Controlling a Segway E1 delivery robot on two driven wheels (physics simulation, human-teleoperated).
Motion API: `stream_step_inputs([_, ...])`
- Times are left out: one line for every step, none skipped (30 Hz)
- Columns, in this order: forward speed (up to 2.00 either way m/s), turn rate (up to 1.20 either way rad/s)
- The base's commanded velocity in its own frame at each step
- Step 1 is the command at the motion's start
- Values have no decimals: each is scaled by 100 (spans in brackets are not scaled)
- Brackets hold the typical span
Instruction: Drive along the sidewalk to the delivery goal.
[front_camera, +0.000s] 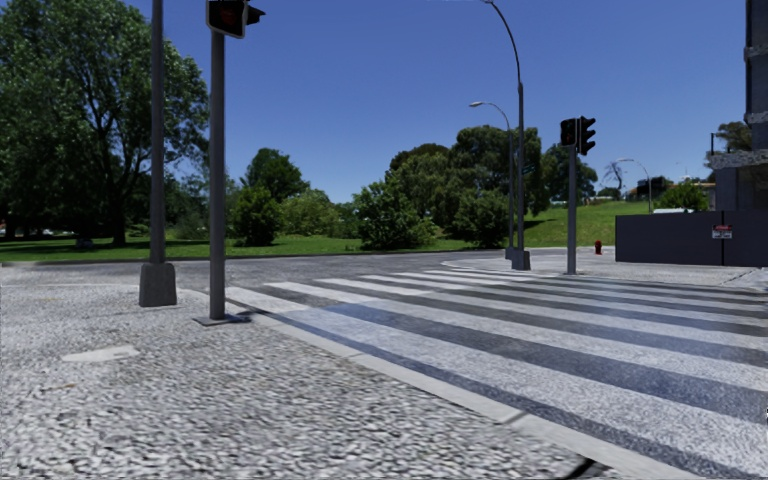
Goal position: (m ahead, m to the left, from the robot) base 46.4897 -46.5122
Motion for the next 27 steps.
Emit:
stream_step_inputs([129,-48])
stream_step_inputs([129,-48])
stream_step_inputs([129,-48])
stream_step_inputs([129,-48])
stream_step_inputs([129,-48])
stream_step_inputs([129,-48])
stream_step_inputs([129,-48])
stream_step_inputs([129,-48])
stream_step_inputs([130,-48])
stream_step_inputs([132,-48])
stream_step_inputs([140,-48])
stream_step_inputs([140,-48])
stream_step_inputs([144,-48])
stream_step_inputs([146,-48])
stream_step_inputs([146,-48])
stream_step_inputs([147,-48])
stream_step_inputs([148,-48])
stream_step_inputs([148,-48])
stream_step_inputs([148,-48])
stream_step_inputs([148,-48])
stream_step_inputs([148,-48])
stream_step_inputs([148,-48])
stream_step_inputs([148,-48])
stream_step_inputs([149,-48])
stream_step_inputs([151,-48])
stream_step_inputs([151,-48])
stream_step_inputs([152,-48])
